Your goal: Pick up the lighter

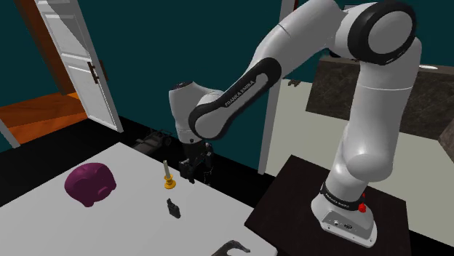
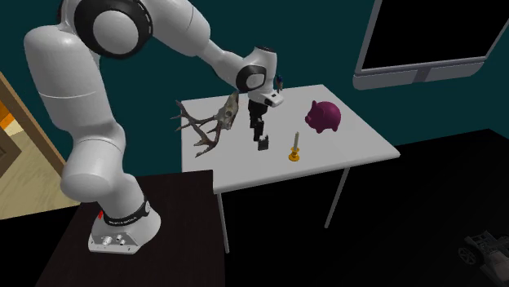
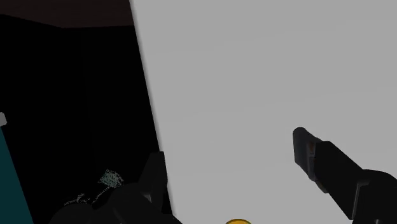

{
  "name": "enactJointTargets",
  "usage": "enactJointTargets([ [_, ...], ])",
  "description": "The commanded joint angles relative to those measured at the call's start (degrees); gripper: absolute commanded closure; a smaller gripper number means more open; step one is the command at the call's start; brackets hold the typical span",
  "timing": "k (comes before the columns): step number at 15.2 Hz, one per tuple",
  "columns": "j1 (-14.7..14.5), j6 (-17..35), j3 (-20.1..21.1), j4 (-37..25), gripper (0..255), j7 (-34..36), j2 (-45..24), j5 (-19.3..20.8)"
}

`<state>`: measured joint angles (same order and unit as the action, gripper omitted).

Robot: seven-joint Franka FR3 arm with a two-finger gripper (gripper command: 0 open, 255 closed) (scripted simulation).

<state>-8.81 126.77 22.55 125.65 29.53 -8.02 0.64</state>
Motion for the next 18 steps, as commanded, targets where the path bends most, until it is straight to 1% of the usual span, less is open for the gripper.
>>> enactJointTargets([
  [1,-1.3,1.8,0.2,-2.7,0,2.3,-4.8,2.8],
  [7,-6.7,2.9,-1.2,-14.1,0,7.7,-18.4,9.8],
  [10,-9.8,2.5,-2.3,-20.8,0,9.5,-25.0,12.5],
  [11,-10.3,2.4,-2.5,-21.9,0,9.7,-26.1,12.9],
  [18,-11.2,5.8,-3.7,-22.3,0,10.5,-30.0,14.3],
])
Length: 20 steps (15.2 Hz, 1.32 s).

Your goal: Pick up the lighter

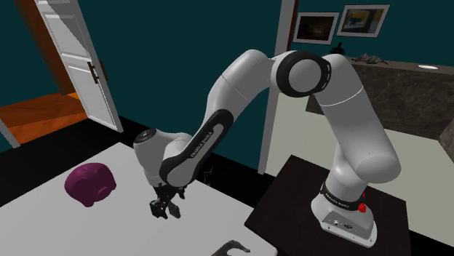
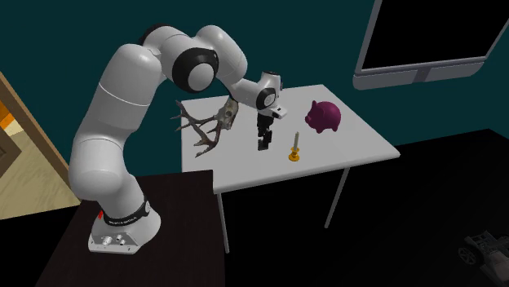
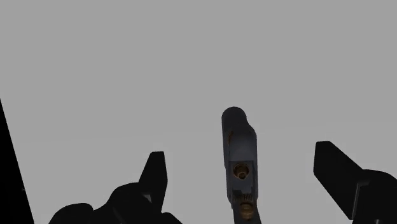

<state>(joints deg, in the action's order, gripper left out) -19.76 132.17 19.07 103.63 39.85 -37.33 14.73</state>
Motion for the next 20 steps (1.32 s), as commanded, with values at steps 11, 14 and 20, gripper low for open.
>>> enactJointTargets([
  [11,-0.3,0.7,-0.3,-0.4,255,0.3,-1.1,0.4],
  [14,0.0,-0.2,0.1,-0.1,255,0.0,0.1,-0.1],
  [20,0.7,-3.2,1.0,0.1,255,-0.7,3.4,-1.3],
])
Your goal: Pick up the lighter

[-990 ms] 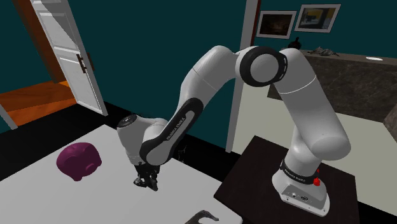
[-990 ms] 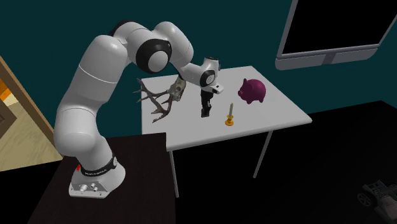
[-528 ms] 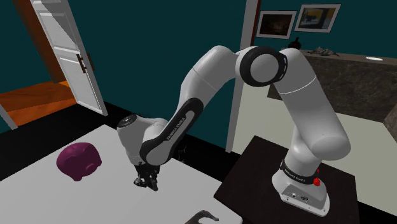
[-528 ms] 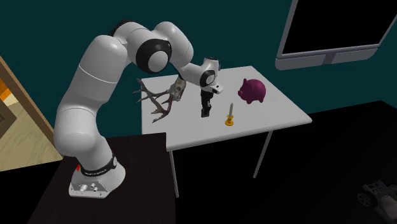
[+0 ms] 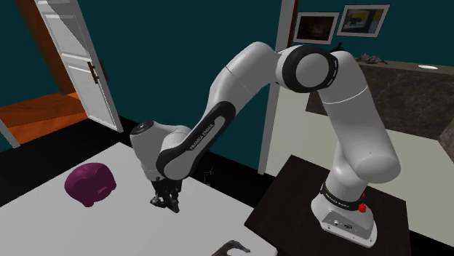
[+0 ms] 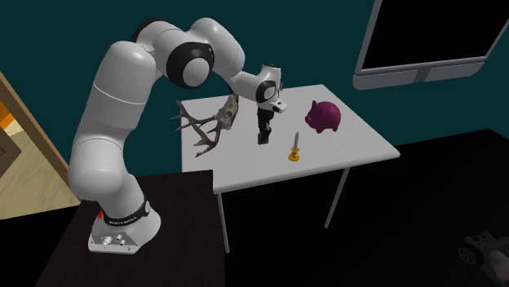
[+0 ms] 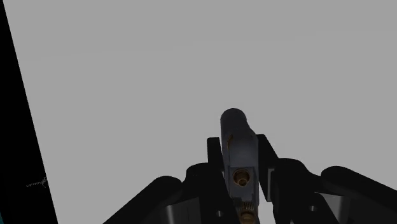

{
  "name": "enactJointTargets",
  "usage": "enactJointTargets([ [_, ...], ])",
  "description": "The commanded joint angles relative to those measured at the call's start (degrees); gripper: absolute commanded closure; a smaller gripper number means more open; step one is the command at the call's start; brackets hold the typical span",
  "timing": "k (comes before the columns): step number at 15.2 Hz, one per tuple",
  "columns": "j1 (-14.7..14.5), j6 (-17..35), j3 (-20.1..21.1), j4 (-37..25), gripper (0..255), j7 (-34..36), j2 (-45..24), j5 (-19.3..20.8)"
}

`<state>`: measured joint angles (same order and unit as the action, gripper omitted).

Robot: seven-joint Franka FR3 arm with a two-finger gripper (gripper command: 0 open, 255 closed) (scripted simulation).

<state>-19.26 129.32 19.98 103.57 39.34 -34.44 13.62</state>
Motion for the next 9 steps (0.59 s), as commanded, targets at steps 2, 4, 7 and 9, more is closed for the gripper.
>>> enactJointTargets([
  [2,0.4,-1.4,0.4,0.1,255,-0.4,1.6,-0.6],
  [4,0.6,-2.5,0.7,0.0,255,-0.6,2.6,-1.0],
  [7,0.9,-4.1,1.1,-0.2,255,-1.0,4.1,-1.7],
  [9,0.9,-4.2,1.2,-0.2,255,-1.0,4.2,-1.7],
])
